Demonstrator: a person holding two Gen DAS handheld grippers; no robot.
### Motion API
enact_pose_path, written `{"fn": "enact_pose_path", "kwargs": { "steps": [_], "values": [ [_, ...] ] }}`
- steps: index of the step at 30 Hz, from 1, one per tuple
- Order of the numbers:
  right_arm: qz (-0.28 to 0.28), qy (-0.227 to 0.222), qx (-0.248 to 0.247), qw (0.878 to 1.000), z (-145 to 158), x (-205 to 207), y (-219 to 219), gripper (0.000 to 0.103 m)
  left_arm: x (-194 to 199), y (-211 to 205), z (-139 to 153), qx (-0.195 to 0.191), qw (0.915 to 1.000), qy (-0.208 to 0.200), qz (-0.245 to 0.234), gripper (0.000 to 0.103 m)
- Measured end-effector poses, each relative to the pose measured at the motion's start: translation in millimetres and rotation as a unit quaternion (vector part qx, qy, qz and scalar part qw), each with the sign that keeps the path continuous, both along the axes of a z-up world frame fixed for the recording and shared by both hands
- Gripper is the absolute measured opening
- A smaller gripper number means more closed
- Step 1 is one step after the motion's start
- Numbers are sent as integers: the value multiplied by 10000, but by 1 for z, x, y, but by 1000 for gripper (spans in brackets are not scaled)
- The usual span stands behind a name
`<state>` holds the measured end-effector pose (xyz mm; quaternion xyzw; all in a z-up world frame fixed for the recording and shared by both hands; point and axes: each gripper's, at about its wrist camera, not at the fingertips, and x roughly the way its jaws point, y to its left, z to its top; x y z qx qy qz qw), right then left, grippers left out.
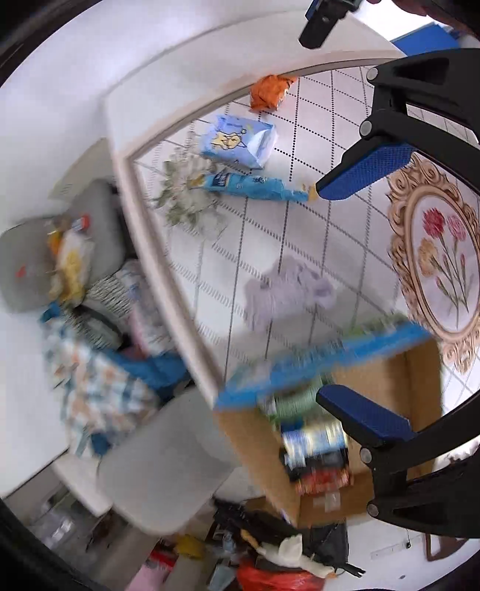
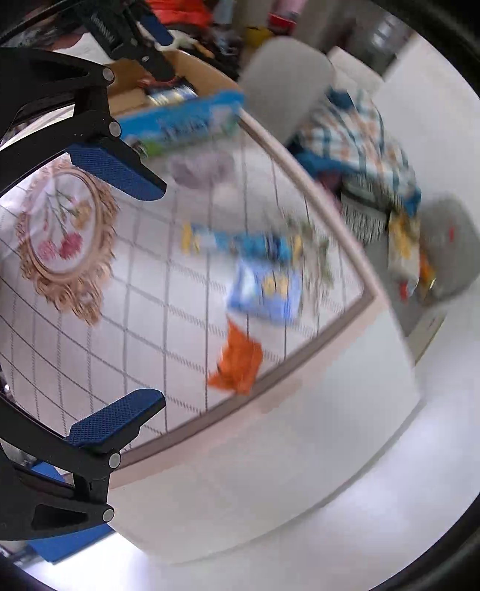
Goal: Organize soft objects
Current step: 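Grasp the lavender cloth with the left tool while the right tool grasps the light-blue tissue pack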
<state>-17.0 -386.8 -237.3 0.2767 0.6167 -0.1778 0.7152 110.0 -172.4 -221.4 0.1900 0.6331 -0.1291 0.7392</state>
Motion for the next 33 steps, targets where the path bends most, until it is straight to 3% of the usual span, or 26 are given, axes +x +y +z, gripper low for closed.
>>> {"fn": "enact_pose_path", "kwargs": {
  "steps": [4,5,7,10,15,20,24,25,26,27,33],
  "values": [
    [-304,312,484,9979,-54,13,-45,103,36,-11,-61,169,9973,654,298,102],
    [-379,405,610,9966,-70,17,-55,103,44,-10,-73,259,9959,756,415,95],
    [-529,502,842,9938,-91,23,-67,103,55,-10,-92,329,9939,909,528,91],
    [-627,378,1010,9922,-102,35,-75,103,69,-6,-113,463,9904,1085,717,85],
    [-537,306,1572,9856,-124,80,-63,103,81,1,-141,552,9828,1431,1030,84],
    [-338,583,1526,9860,-150,128,-38,101,86,7,-161,572,9753,1728,1252,84],
    [-257,930,1333,9864,-170,145,-26,101,86,12,-174,460,9704,1908,1406,84],
    [-279,1007,1301,9860,-175,147,-25,97,85,13,-176,415,9694,1950,1435,84],
    [-338,1111,1221,9857,-181,147,-25,89,84,13,-176,371,9692,1948,1457,81],
    [-385,1161,1186,9854,-185,146,-26,86,83,12,-177,319,9705,1912,1433,68],
    [-337,1188,1084,9864,-194,151,-17,84,72,-3,-179,172,9730,1832,1394,38]
  ]
}}
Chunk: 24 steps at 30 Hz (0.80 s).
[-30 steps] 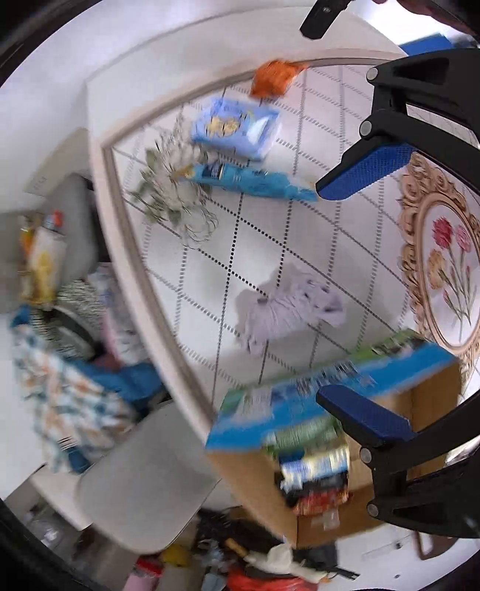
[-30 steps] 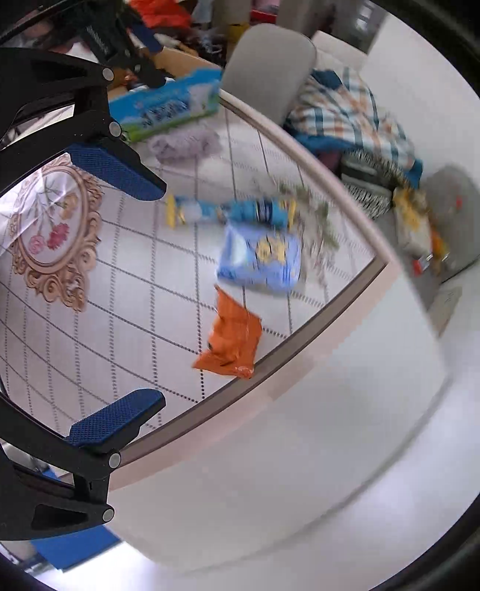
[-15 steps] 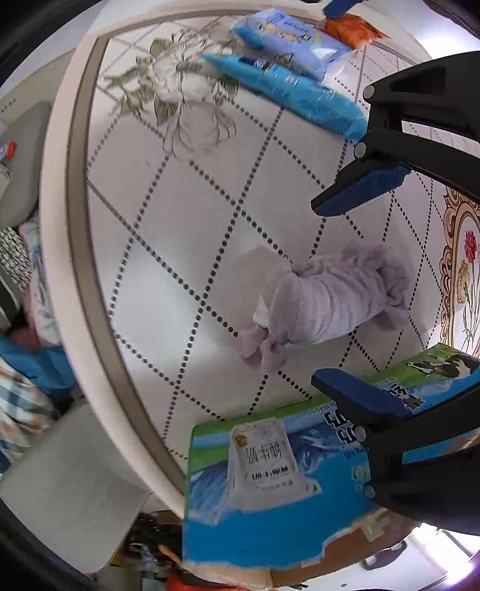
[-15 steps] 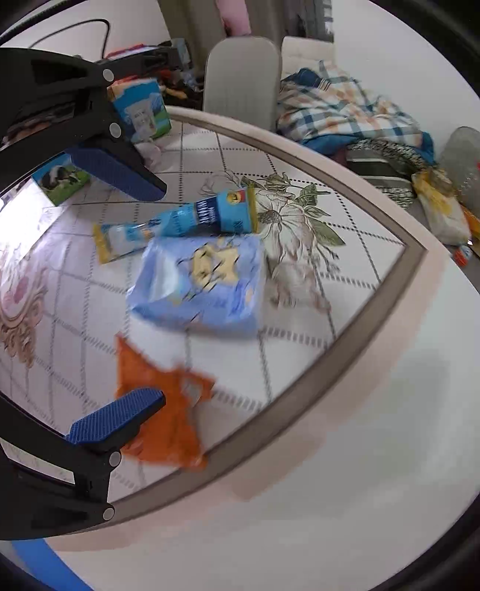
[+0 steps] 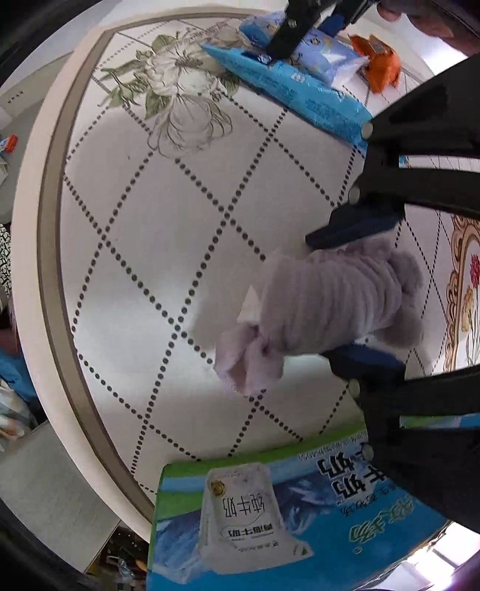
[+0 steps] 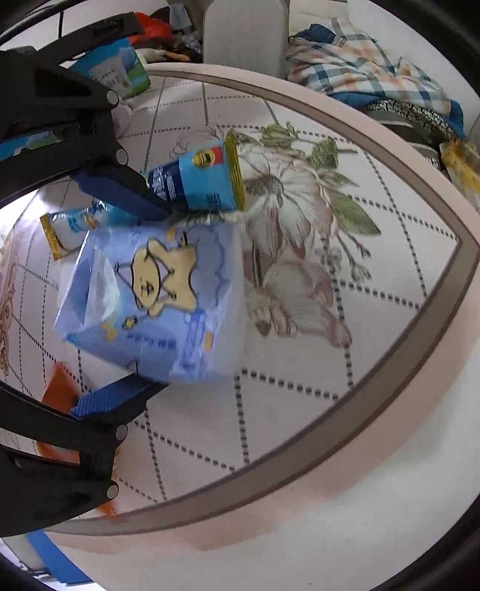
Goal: Organize soft objects
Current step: 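Grasp the lavender cloth with the left tool while the right tool grasps the light-blue tissue pack, then carry the cloth and tissue pack over the box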
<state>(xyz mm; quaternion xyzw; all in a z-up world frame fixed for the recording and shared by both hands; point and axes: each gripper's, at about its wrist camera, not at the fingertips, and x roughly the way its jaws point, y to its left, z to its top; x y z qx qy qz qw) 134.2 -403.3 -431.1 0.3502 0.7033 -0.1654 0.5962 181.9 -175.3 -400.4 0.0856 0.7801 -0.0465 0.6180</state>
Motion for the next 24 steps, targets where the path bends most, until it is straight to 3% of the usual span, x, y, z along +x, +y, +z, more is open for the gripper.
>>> {"fn": "enact_pose_path", "kwargs": {
  "steps": [3,5,11,18,21,24],
  "values": [
    [317,199,-340,9987,0,7,14,76,-6,-3,3,-30,10000,-79,-15,36],
    [664,357,-655,9950,0,11,27,63,-13,-4,5,-35,9999,-159,-26,35],
    [934,280,-874,9914,12,-1,37,44,-40,-15,35,-373,9982,-440,-131,34],
    [964,-91,-749,9925,44,-35,52,43,-81,-11,99,-1047,9903,-857,-318,34],
    [1090,-354,-661,9912,72,-47,69,43,-93,-7,129,-1338,9850,-1009,-419,34],
    [1291,-643,-588,9878,106,-56,98,43,-92,26,159,-1539,9804,-1124,-496,34]
  ]
}}
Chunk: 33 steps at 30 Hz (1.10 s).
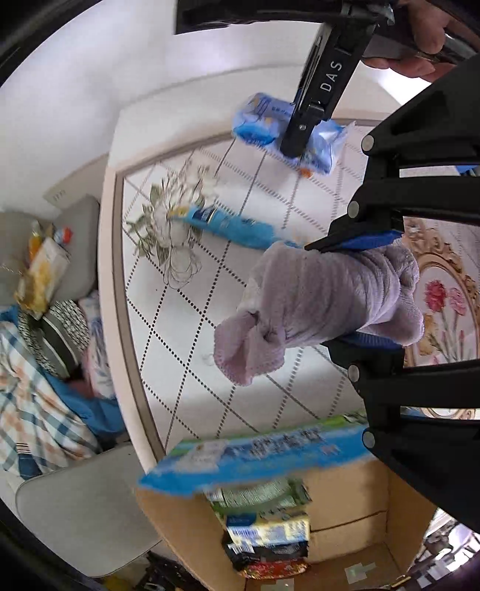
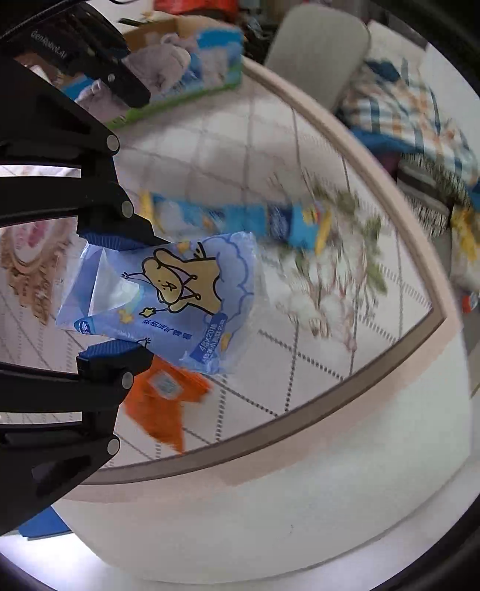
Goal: Organize soft objects
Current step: 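Carry the cloth and tissue pack over the box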
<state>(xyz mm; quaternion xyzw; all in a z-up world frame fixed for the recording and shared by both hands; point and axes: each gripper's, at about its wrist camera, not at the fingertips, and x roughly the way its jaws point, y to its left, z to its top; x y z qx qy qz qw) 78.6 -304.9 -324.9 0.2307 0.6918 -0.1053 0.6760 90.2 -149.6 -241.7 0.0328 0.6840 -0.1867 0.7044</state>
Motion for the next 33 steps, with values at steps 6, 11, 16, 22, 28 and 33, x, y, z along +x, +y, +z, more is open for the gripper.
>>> {"fn": "enact_pose_path", "kwargs": {
  "steps": [6,11,16,22,28,33],
  "values": [
    [624,-599,263,9959,75,-3,63,42,-9,78,45,-156,9992,-273,235,34],
    [1181,-880,552,9876,121,-6,138,43,-2,166,69,-29,9970,-453,631,34],
    [1737,-919,741,9777,124,10,229,43,8,247,70,293,9933,-536,979,34],
    [2258,-718,886,9675,92,34,334,43,25,314,28,698,9910,-159,1128,34],
    [2620,-358,868,9605,45,51,405,43,43,357,-20,784,9893,416,1161,34],
    [2704,-193,797,9593,15,60,431,43,51,367,-38,716,9899,593,1072,35]
  ]
}}
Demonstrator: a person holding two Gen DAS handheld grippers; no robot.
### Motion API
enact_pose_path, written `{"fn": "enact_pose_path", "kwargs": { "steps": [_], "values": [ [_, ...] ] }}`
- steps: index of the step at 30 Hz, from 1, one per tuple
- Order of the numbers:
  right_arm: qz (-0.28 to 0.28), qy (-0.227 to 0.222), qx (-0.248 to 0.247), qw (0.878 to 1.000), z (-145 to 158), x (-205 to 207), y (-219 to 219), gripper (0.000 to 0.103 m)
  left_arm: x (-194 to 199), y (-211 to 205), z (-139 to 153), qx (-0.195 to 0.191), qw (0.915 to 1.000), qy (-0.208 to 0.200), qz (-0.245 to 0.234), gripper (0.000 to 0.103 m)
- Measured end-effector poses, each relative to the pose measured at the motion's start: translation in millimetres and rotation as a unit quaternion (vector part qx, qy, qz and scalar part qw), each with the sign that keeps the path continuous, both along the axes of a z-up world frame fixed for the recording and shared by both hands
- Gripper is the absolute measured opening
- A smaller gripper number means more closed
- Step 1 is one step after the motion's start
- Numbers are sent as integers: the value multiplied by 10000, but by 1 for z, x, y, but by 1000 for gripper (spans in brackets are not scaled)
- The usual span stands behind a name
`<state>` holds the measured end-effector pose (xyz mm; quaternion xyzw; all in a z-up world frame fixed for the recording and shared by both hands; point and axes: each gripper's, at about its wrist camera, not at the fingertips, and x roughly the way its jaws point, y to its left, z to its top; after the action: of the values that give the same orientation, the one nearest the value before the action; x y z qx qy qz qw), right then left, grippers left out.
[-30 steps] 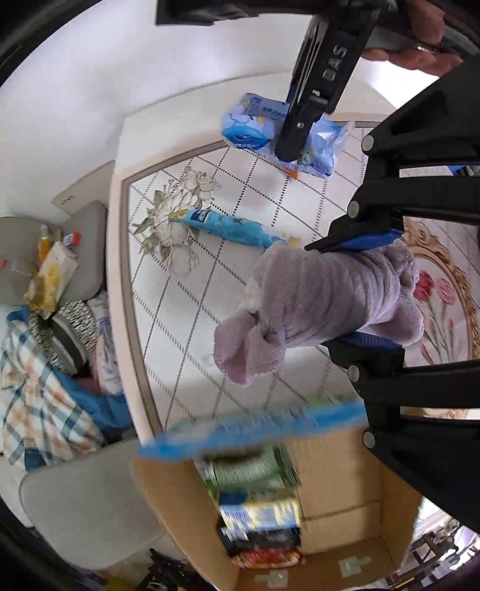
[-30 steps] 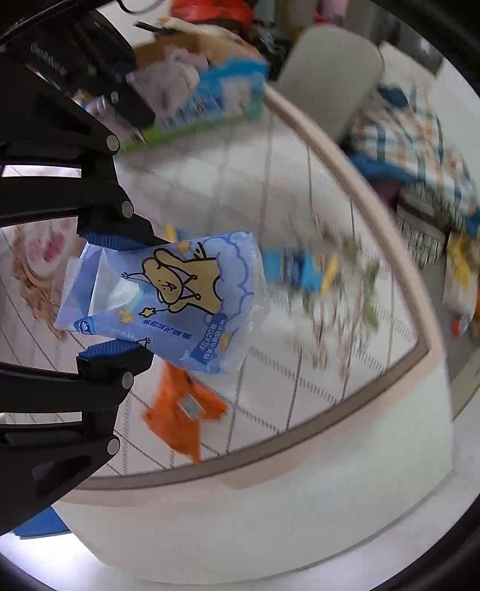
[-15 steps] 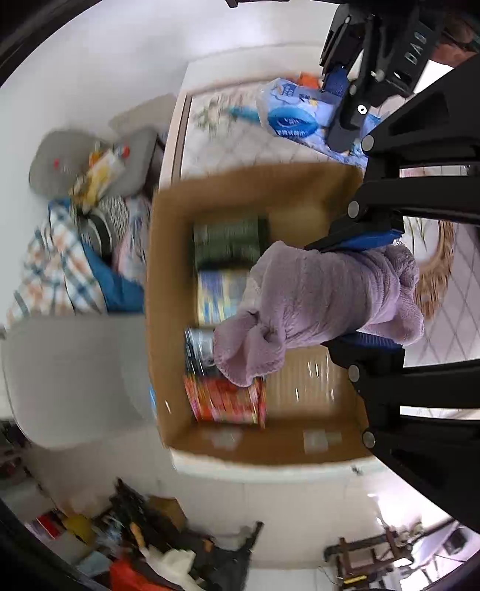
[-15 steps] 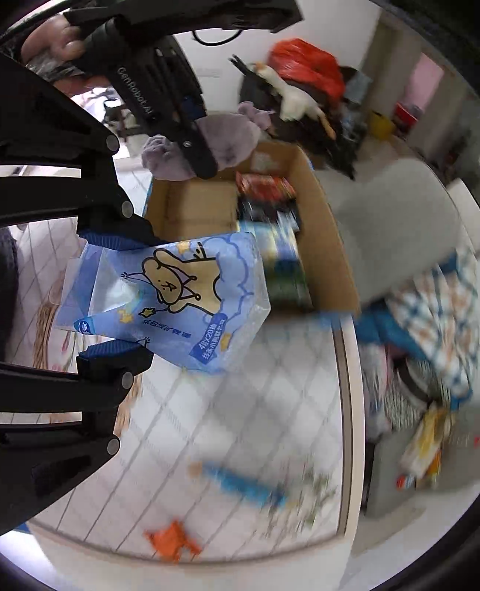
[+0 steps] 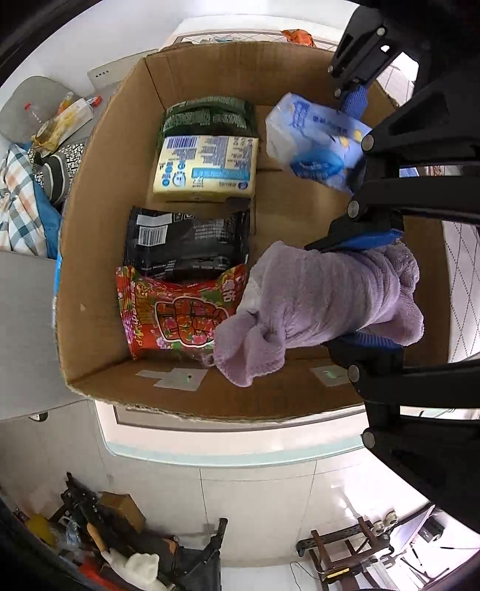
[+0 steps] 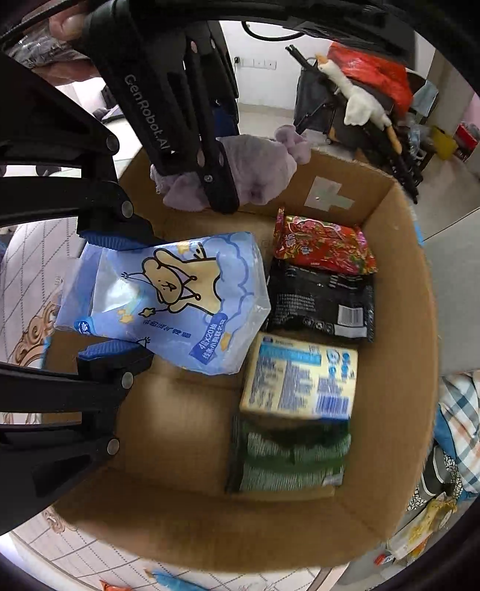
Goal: Organize soft objects
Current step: 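Carry the cloth and tissue pack over the box, then open both tools to drop the cloth and tissue pack into the box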
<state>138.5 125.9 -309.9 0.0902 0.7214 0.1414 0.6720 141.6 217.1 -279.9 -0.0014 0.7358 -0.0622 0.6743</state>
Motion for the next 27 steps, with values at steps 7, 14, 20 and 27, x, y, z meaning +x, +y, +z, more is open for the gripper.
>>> {"fn": "enact_pose_path", "kwargs": {
  "steps": [7,14,20,27],
  "values": [
    [-5,122,23,9999,-22,8,14,67,-1,2,-4,-24,9999,115,14,38],
    [-37,-72,-149,9999,-11,7,10,70,-3,10,12,-20,9998,-123,151,49],
    [-88,-232,-319,9992,13,-2,-2,70,-20,14,35,-47,9987,-396,317,62],
    [-53,-509,-544,9972,45,-23,-15,97,-44,11,66,-13,9949,-875,499,103]
  ]
}}
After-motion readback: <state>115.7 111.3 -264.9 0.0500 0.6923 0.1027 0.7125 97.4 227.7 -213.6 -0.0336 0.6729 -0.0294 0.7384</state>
